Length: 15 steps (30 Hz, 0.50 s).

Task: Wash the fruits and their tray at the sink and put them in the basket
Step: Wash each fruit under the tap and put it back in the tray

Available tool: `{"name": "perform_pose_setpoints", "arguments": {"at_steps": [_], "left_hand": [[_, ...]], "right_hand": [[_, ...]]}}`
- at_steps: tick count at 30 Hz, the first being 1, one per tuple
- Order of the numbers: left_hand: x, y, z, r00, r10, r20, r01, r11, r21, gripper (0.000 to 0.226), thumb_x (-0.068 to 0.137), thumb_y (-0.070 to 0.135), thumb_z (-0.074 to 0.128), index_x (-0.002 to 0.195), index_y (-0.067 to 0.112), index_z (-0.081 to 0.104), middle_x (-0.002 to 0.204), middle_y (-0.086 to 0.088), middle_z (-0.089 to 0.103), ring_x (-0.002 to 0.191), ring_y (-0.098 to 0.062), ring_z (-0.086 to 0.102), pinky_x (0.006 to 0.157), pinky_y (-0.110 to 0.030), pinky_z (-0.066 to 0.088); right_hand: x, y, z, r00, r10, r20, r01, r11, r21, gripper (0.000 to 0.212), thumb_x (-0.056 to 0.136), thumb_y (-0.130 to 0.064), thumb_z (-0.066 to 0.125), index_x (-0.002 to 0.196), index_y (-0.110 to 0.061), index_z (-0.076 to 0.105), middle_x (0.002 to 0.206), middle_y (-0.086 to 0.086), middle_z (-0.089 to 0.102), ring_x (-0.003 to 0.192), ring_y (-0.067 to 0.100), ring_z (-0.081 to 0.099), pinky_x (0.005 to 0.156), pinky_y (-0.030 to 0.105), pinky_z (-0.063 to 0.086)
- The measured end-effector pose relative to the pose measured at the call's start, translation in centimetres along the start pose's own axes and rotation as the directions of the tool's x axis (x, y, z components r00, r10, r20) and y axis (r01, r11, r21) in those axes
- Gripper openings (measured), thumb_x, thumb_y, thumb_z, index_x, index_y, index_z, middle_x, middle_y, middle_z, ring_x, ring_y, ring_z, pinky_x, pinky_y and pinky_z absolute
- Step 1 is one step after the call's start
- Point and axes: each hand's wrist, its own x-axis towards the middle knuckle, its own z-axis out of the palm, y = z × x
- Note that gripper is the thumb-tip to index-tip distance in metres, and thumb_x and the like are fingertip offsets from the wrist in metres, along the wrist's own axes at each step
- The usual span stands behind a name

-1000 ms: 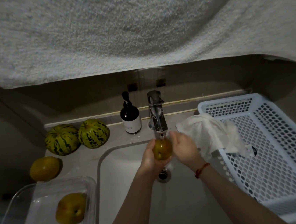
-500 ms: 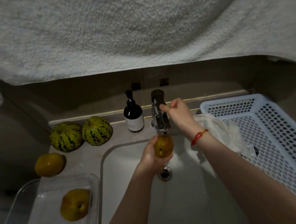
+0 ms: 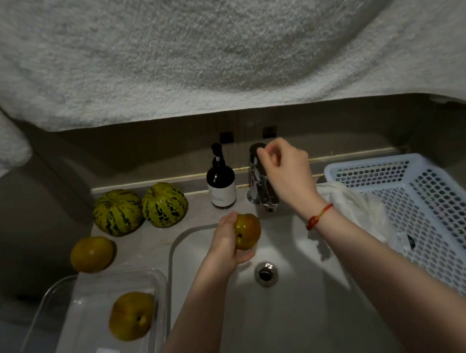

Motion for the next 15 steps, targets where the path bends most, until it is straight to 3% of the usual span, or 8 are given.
{"name": "perform_pose_setpoints", "arguments": {"at_steps": [5, 8, 10, 15], "left_hand": [[-1.3, 2.8, -1.6, 0.996, 0.090, 0.018, -0.089, 0.996, -0.032, 0.024, 0.096, 0.037, 0.046, 0.119, 0.033, 0.053, 0.106, -0.005, 0.047, 0.082, -0.025, 0.054, 0.061, -0.034, 0.045], [-1.8, 5.0, -1.9, 0.988, 0.146, 0.056, -0.137, 0.980, -0.141, 0.020, 0.096, 0.025, 0.049, 0.116, 0.030, 0.050, 0.100, -0.005, 0.049, 0.083, -0.026, 0.054, 0.060, -0.037, 0.046], [-2.0, 6.2, -2.0, 0.980, 0.186, 0.074, -0.169, 0.968, -0.187, 0.024, 0.095, 0.021, 0.049, 0.119, 0.027, 0.050, 0.105, -0.007, 0.051, 0.087, -0.029, 0.055, 0.065, -0.040, 0.047], [-2.1, 8.3, -0.9, 0.977, 0.203, 0.066, -0.178, 0.945, -0.274, 0.035, 0.096, 0.019, 0.046, 0.130, 0.025, 0.046, 0.126, -0.016, 0.047, 0.105, -0.034, 0.050, 0.074, -0.042, 0.045]], "right_hand": [[2.3, -2.9, 1.4, 0.979, -0.032, 0.203, 0.048, 0.996, -0.075, 0.020, 0.091, -0.023, 0.059, 0.100, -0.009, 0.069, 0.074, 0.000, 0.062, 0.070, 0.008, 0.055, 0.064, 0.011, 0.036], [4.3, -4.2, 2.6, 0.938, 0.046, 0.343, -0.003, 0.992, -0.125, 0.032, 0.090, -0.024, 0.061, 0.113, -0.002, 0.065, 0.108, 0.015, 0.066, 0.100, 0.022, 0.063, 0.086, 0.025, 0.048], [5.5, -4.8, 3.3, 0.908, 0.107, 0.405, -0.031, 0.981, -0.189, 0.037, 0.088, -0.026, 0.064, 0.114, 0.000, 0.063, 0.115, 0.018, 0.063, 0.108, 0.028, 0.060, 0.095, 0.035, 0.048], [7.4, -5.5, 4.4, 0.864, 0.174, 0.473, -0.028, 0.953, -0.300, 0.038, 0.083, -0.028, 0.069, 0.106, 0.001, 0.063, 0.111, 0.018, 0.062, 0.101, 0.030, 0.062, 0.090, 0.039, 0.052]]}}
